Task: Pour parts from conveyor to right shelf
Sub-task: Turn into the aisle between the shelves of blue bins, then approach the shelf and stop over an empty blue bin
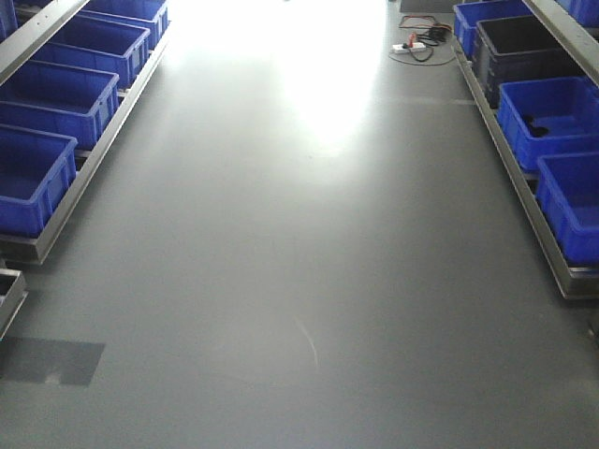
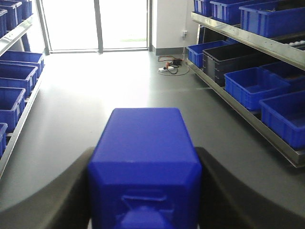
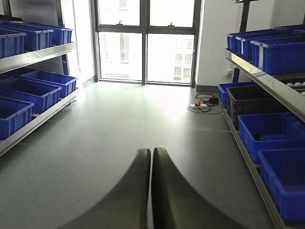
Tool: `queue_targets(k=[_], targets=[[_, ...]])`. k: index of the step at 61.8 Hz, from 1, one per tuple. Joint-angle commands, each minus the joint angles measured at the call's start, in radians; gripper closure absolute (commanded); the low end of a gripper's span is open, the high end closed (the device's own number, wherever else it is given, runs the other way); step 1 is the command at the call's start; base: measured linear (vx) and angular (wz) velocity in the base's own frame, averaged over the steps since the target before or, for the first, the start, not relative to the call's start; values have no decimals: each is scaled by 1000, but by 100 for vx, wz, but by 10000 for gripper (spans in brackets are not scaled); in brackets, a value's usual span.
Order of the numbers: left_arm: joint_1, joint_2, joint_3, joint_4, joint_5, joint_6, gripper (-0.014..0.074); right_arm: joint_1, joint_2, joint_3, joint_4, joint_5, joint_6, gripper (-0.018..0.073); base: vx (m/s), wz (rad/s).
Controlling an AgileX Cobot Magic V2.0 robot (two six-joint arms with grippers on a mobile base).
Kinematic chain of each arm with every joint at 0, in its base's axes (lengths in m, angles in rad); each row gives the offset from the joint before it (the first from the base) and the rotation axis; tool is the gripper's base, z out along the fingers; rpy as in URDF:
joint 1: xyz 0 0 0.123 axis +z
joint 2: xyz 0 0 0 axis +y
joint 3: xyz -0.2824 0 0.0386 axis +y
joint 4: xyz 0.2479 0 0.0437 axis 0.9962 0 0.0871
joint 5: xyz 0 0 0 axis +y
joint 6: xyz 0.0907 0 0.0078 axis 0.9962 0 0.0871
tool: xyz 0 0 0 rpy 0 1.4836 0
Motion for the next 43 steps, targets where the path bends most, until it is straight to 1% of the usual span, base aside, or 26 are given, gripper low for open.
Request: queue_targets(k=[1, 14, 23, 32, 43], targets=[[-6, 18, -26, 1, -79, -1, 603, -3, 15, 15, -4, -75, -5, 568, 61, 15], [-6, 18, -26, 1, -79, -1, 603, -3, 15, 15, -4, -75, -5, 568, 57, 17], [-7, 18, -26, 2, -80, -1, 603, -3, 15, 15, -4, -75, -5, 568, 50, 34], [-7, 18, -26, 2, -80, -1, 603, -3, 15, 15, -4, -75, -5, 568, 43, 67], [-7, 18, -26, 2, -80, -1, 603, -3, 15, 15, -4, -75, -5, 568, 36, 101]])
